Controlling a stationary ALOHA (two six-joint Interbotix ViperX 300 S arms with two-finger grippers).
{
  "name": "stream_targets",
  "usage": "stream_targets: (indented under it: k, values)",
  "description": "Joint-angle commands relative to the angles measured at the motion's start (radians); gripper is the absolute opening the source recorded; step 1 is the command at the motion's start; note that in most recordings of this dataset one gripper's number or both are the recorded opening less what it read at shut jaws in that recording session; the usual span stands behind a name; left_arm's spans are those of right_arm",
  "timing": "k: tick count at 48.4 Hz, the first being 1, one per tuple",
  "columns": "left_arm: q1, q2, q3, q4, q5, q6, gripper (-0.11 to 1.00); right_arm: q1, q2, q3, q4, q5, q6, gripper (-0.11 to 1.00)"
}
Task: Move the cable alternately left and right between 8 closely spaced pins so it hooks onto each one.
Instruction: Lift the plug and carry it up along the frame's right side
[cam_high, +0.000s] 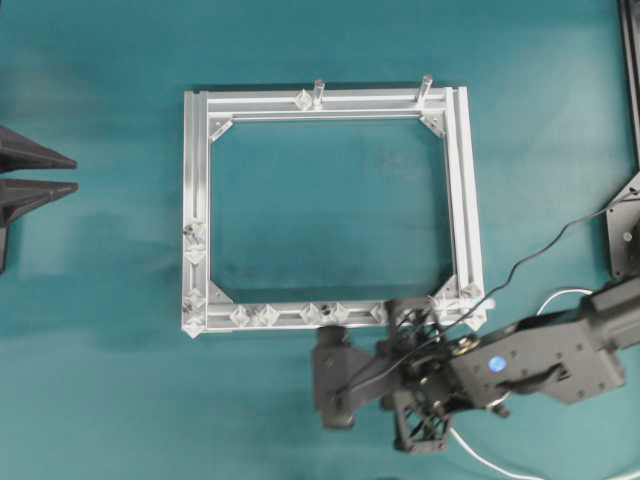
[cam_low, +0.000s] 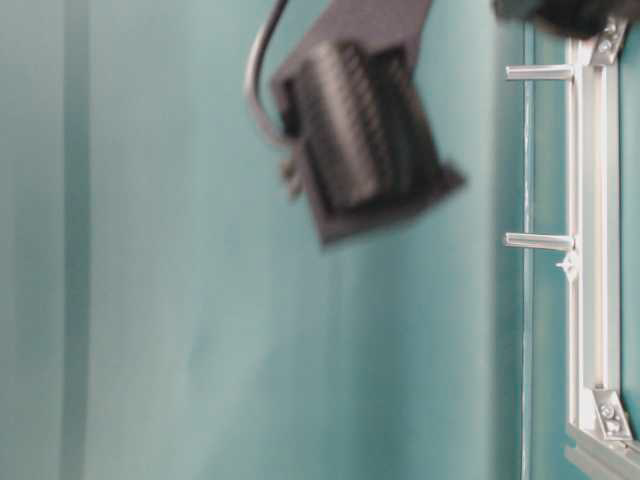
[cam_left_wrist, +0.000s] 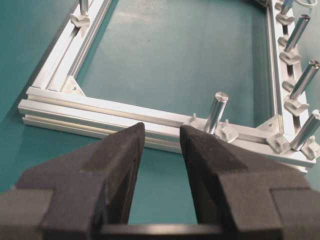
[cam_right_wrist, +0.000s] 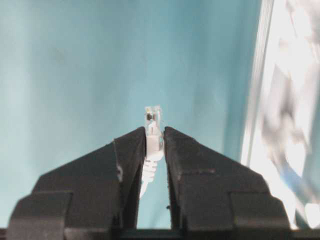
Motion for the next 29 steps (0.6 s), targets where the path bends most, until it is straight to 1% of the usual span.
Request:
stream_targets:
  k: [1, 9, 14, 19, 24, 29]
  values:
    - [0.003, 0.006, -0.011, 0.002, -0.014, -0.009, 0.38, 0.008, -0.083, 0.032, -0.008, 0.009, 0.049, 0.15]
    - [0.003, 0.006, -0.009, 0.003, -0.014, -0.009, 0.38, 0.014, -0.140, 0.083, -0.008, 0.012, 0.160, 0.15]
    - [0.003, 0.006, -0.009, 0.003, -0.015, -0.009, 0.38, 0.017, -0.152, 0.100, -0.008, 0.017, 0.244, 0.15]
    - [0.003, 0.006, -0.009, 0.003, -0.014, -0.009, 0.38, 0.017, -0.153, 0.107, -0.011, 0.017, 0.371, 0.15]
    - [0.003, 0.006, -0.009, 0.003, -0.014, -0.009, 0.38, 0.017, -0.153, 0.110, -0.035, 0.020, 0.489, 0.15]
    - [0.003, 0.006, -0.009, 0.003, -0.014, -0.009, 0.38, 0.015, -0.153, 0.110, -0.060, 0.035, 0.623, 0.15]
